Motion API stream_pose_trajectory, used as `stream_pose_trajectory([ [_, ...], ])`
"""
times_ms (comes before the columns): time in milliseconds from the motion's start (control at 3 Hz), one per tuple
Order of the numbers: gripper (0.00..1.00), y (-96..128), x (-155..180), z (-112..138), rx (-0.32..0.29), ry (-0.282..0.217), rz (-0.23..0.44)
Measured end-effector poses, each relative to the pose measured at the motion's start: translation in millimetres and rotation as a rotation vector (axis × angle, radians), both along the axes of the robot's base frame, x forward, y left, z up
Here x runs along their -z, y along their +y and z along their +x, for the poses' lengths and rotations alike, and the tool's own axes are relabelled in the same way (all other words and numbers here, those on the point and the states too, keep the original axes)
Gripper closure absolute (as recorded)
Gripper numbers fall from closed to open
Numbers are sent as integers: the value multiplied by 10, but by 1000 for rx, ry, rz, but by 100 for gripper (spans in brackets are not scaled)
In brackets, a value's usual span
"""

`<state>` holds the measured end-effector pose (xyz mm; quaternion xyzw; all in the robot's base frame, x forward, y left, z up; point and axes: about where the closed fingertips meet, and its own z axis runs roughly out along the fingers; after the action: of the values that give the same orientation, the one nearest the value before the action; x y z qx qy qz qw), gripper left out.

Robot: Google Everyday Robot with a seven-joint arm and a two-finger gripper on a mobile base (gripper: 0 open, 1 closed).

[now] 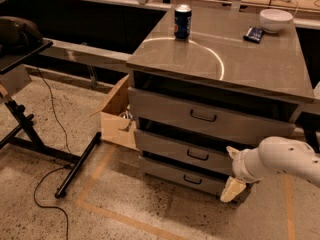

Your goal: Open middle drawer

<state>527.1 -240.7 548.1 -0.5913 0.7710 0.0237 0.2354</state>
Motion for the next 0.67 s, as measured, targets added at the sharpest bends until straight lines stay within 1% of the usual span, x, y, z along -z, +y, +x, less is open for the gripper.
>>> stream_pose_trajectory([
  [333,0,14,63,54,-9,-6,23],
  [667,0,0,237,229,-18,9,57],
])
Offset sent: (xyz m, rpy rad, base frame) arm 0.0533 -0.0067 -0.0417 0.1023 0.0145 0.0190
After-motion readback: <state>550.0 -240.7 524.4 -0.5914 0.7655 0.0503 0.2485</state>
